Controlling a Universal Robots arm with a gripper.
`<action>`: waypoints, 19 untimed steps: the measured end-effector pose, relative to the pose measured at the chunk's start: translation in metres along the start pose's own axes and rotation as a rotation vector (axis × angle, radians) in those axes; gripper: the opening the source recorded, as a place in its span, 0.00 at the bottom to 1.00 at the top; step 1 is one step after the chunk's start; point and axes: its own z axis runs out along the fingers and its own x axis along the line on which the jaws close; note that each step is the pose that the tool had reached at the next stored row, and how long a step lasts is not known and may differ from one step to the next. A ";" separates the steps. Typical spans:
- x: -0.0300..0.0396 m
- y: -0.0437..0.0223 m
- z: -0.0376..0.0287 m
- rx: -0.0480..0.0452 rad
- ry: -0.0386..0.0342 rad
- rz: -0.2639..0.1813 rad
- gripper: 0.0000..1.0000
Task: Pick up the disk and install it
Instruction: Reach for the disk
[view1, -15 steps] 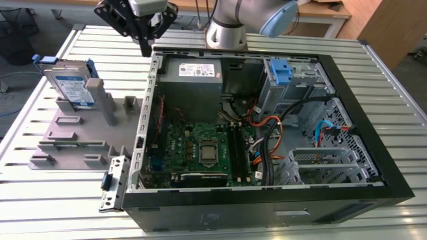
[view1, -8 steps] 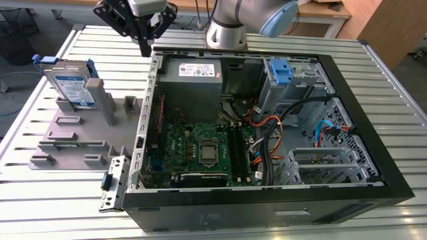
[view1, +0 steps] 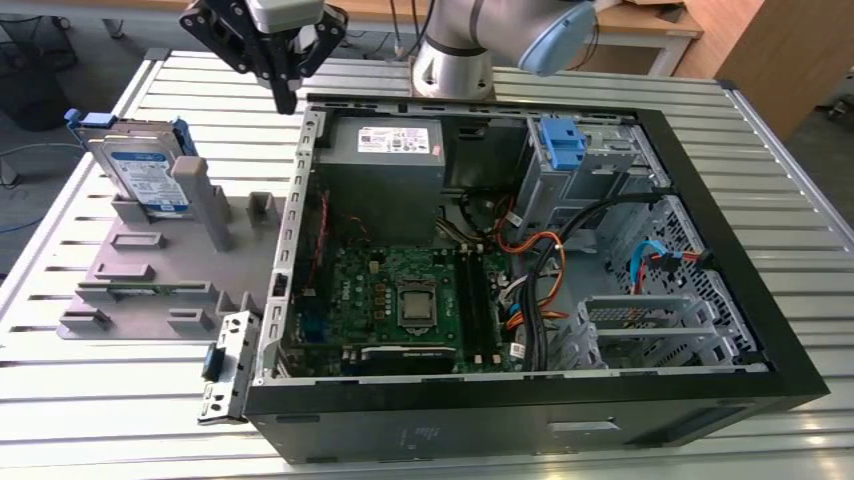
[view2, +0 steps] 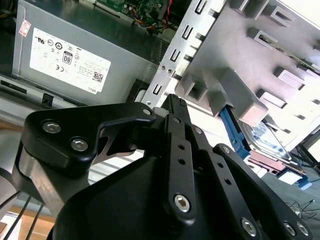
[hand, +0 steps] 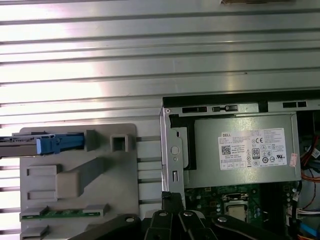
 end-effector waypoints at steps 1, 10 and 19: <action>0.0007 0.0000 0.0000 0.0000 0.0000 0.000 0.11; 0.0094 0.0000 0.0006 0.0000 0.0000 0.000 0.11; 0.0195 0.0002 0.0010 0.0000 0.0000 0.000 0.11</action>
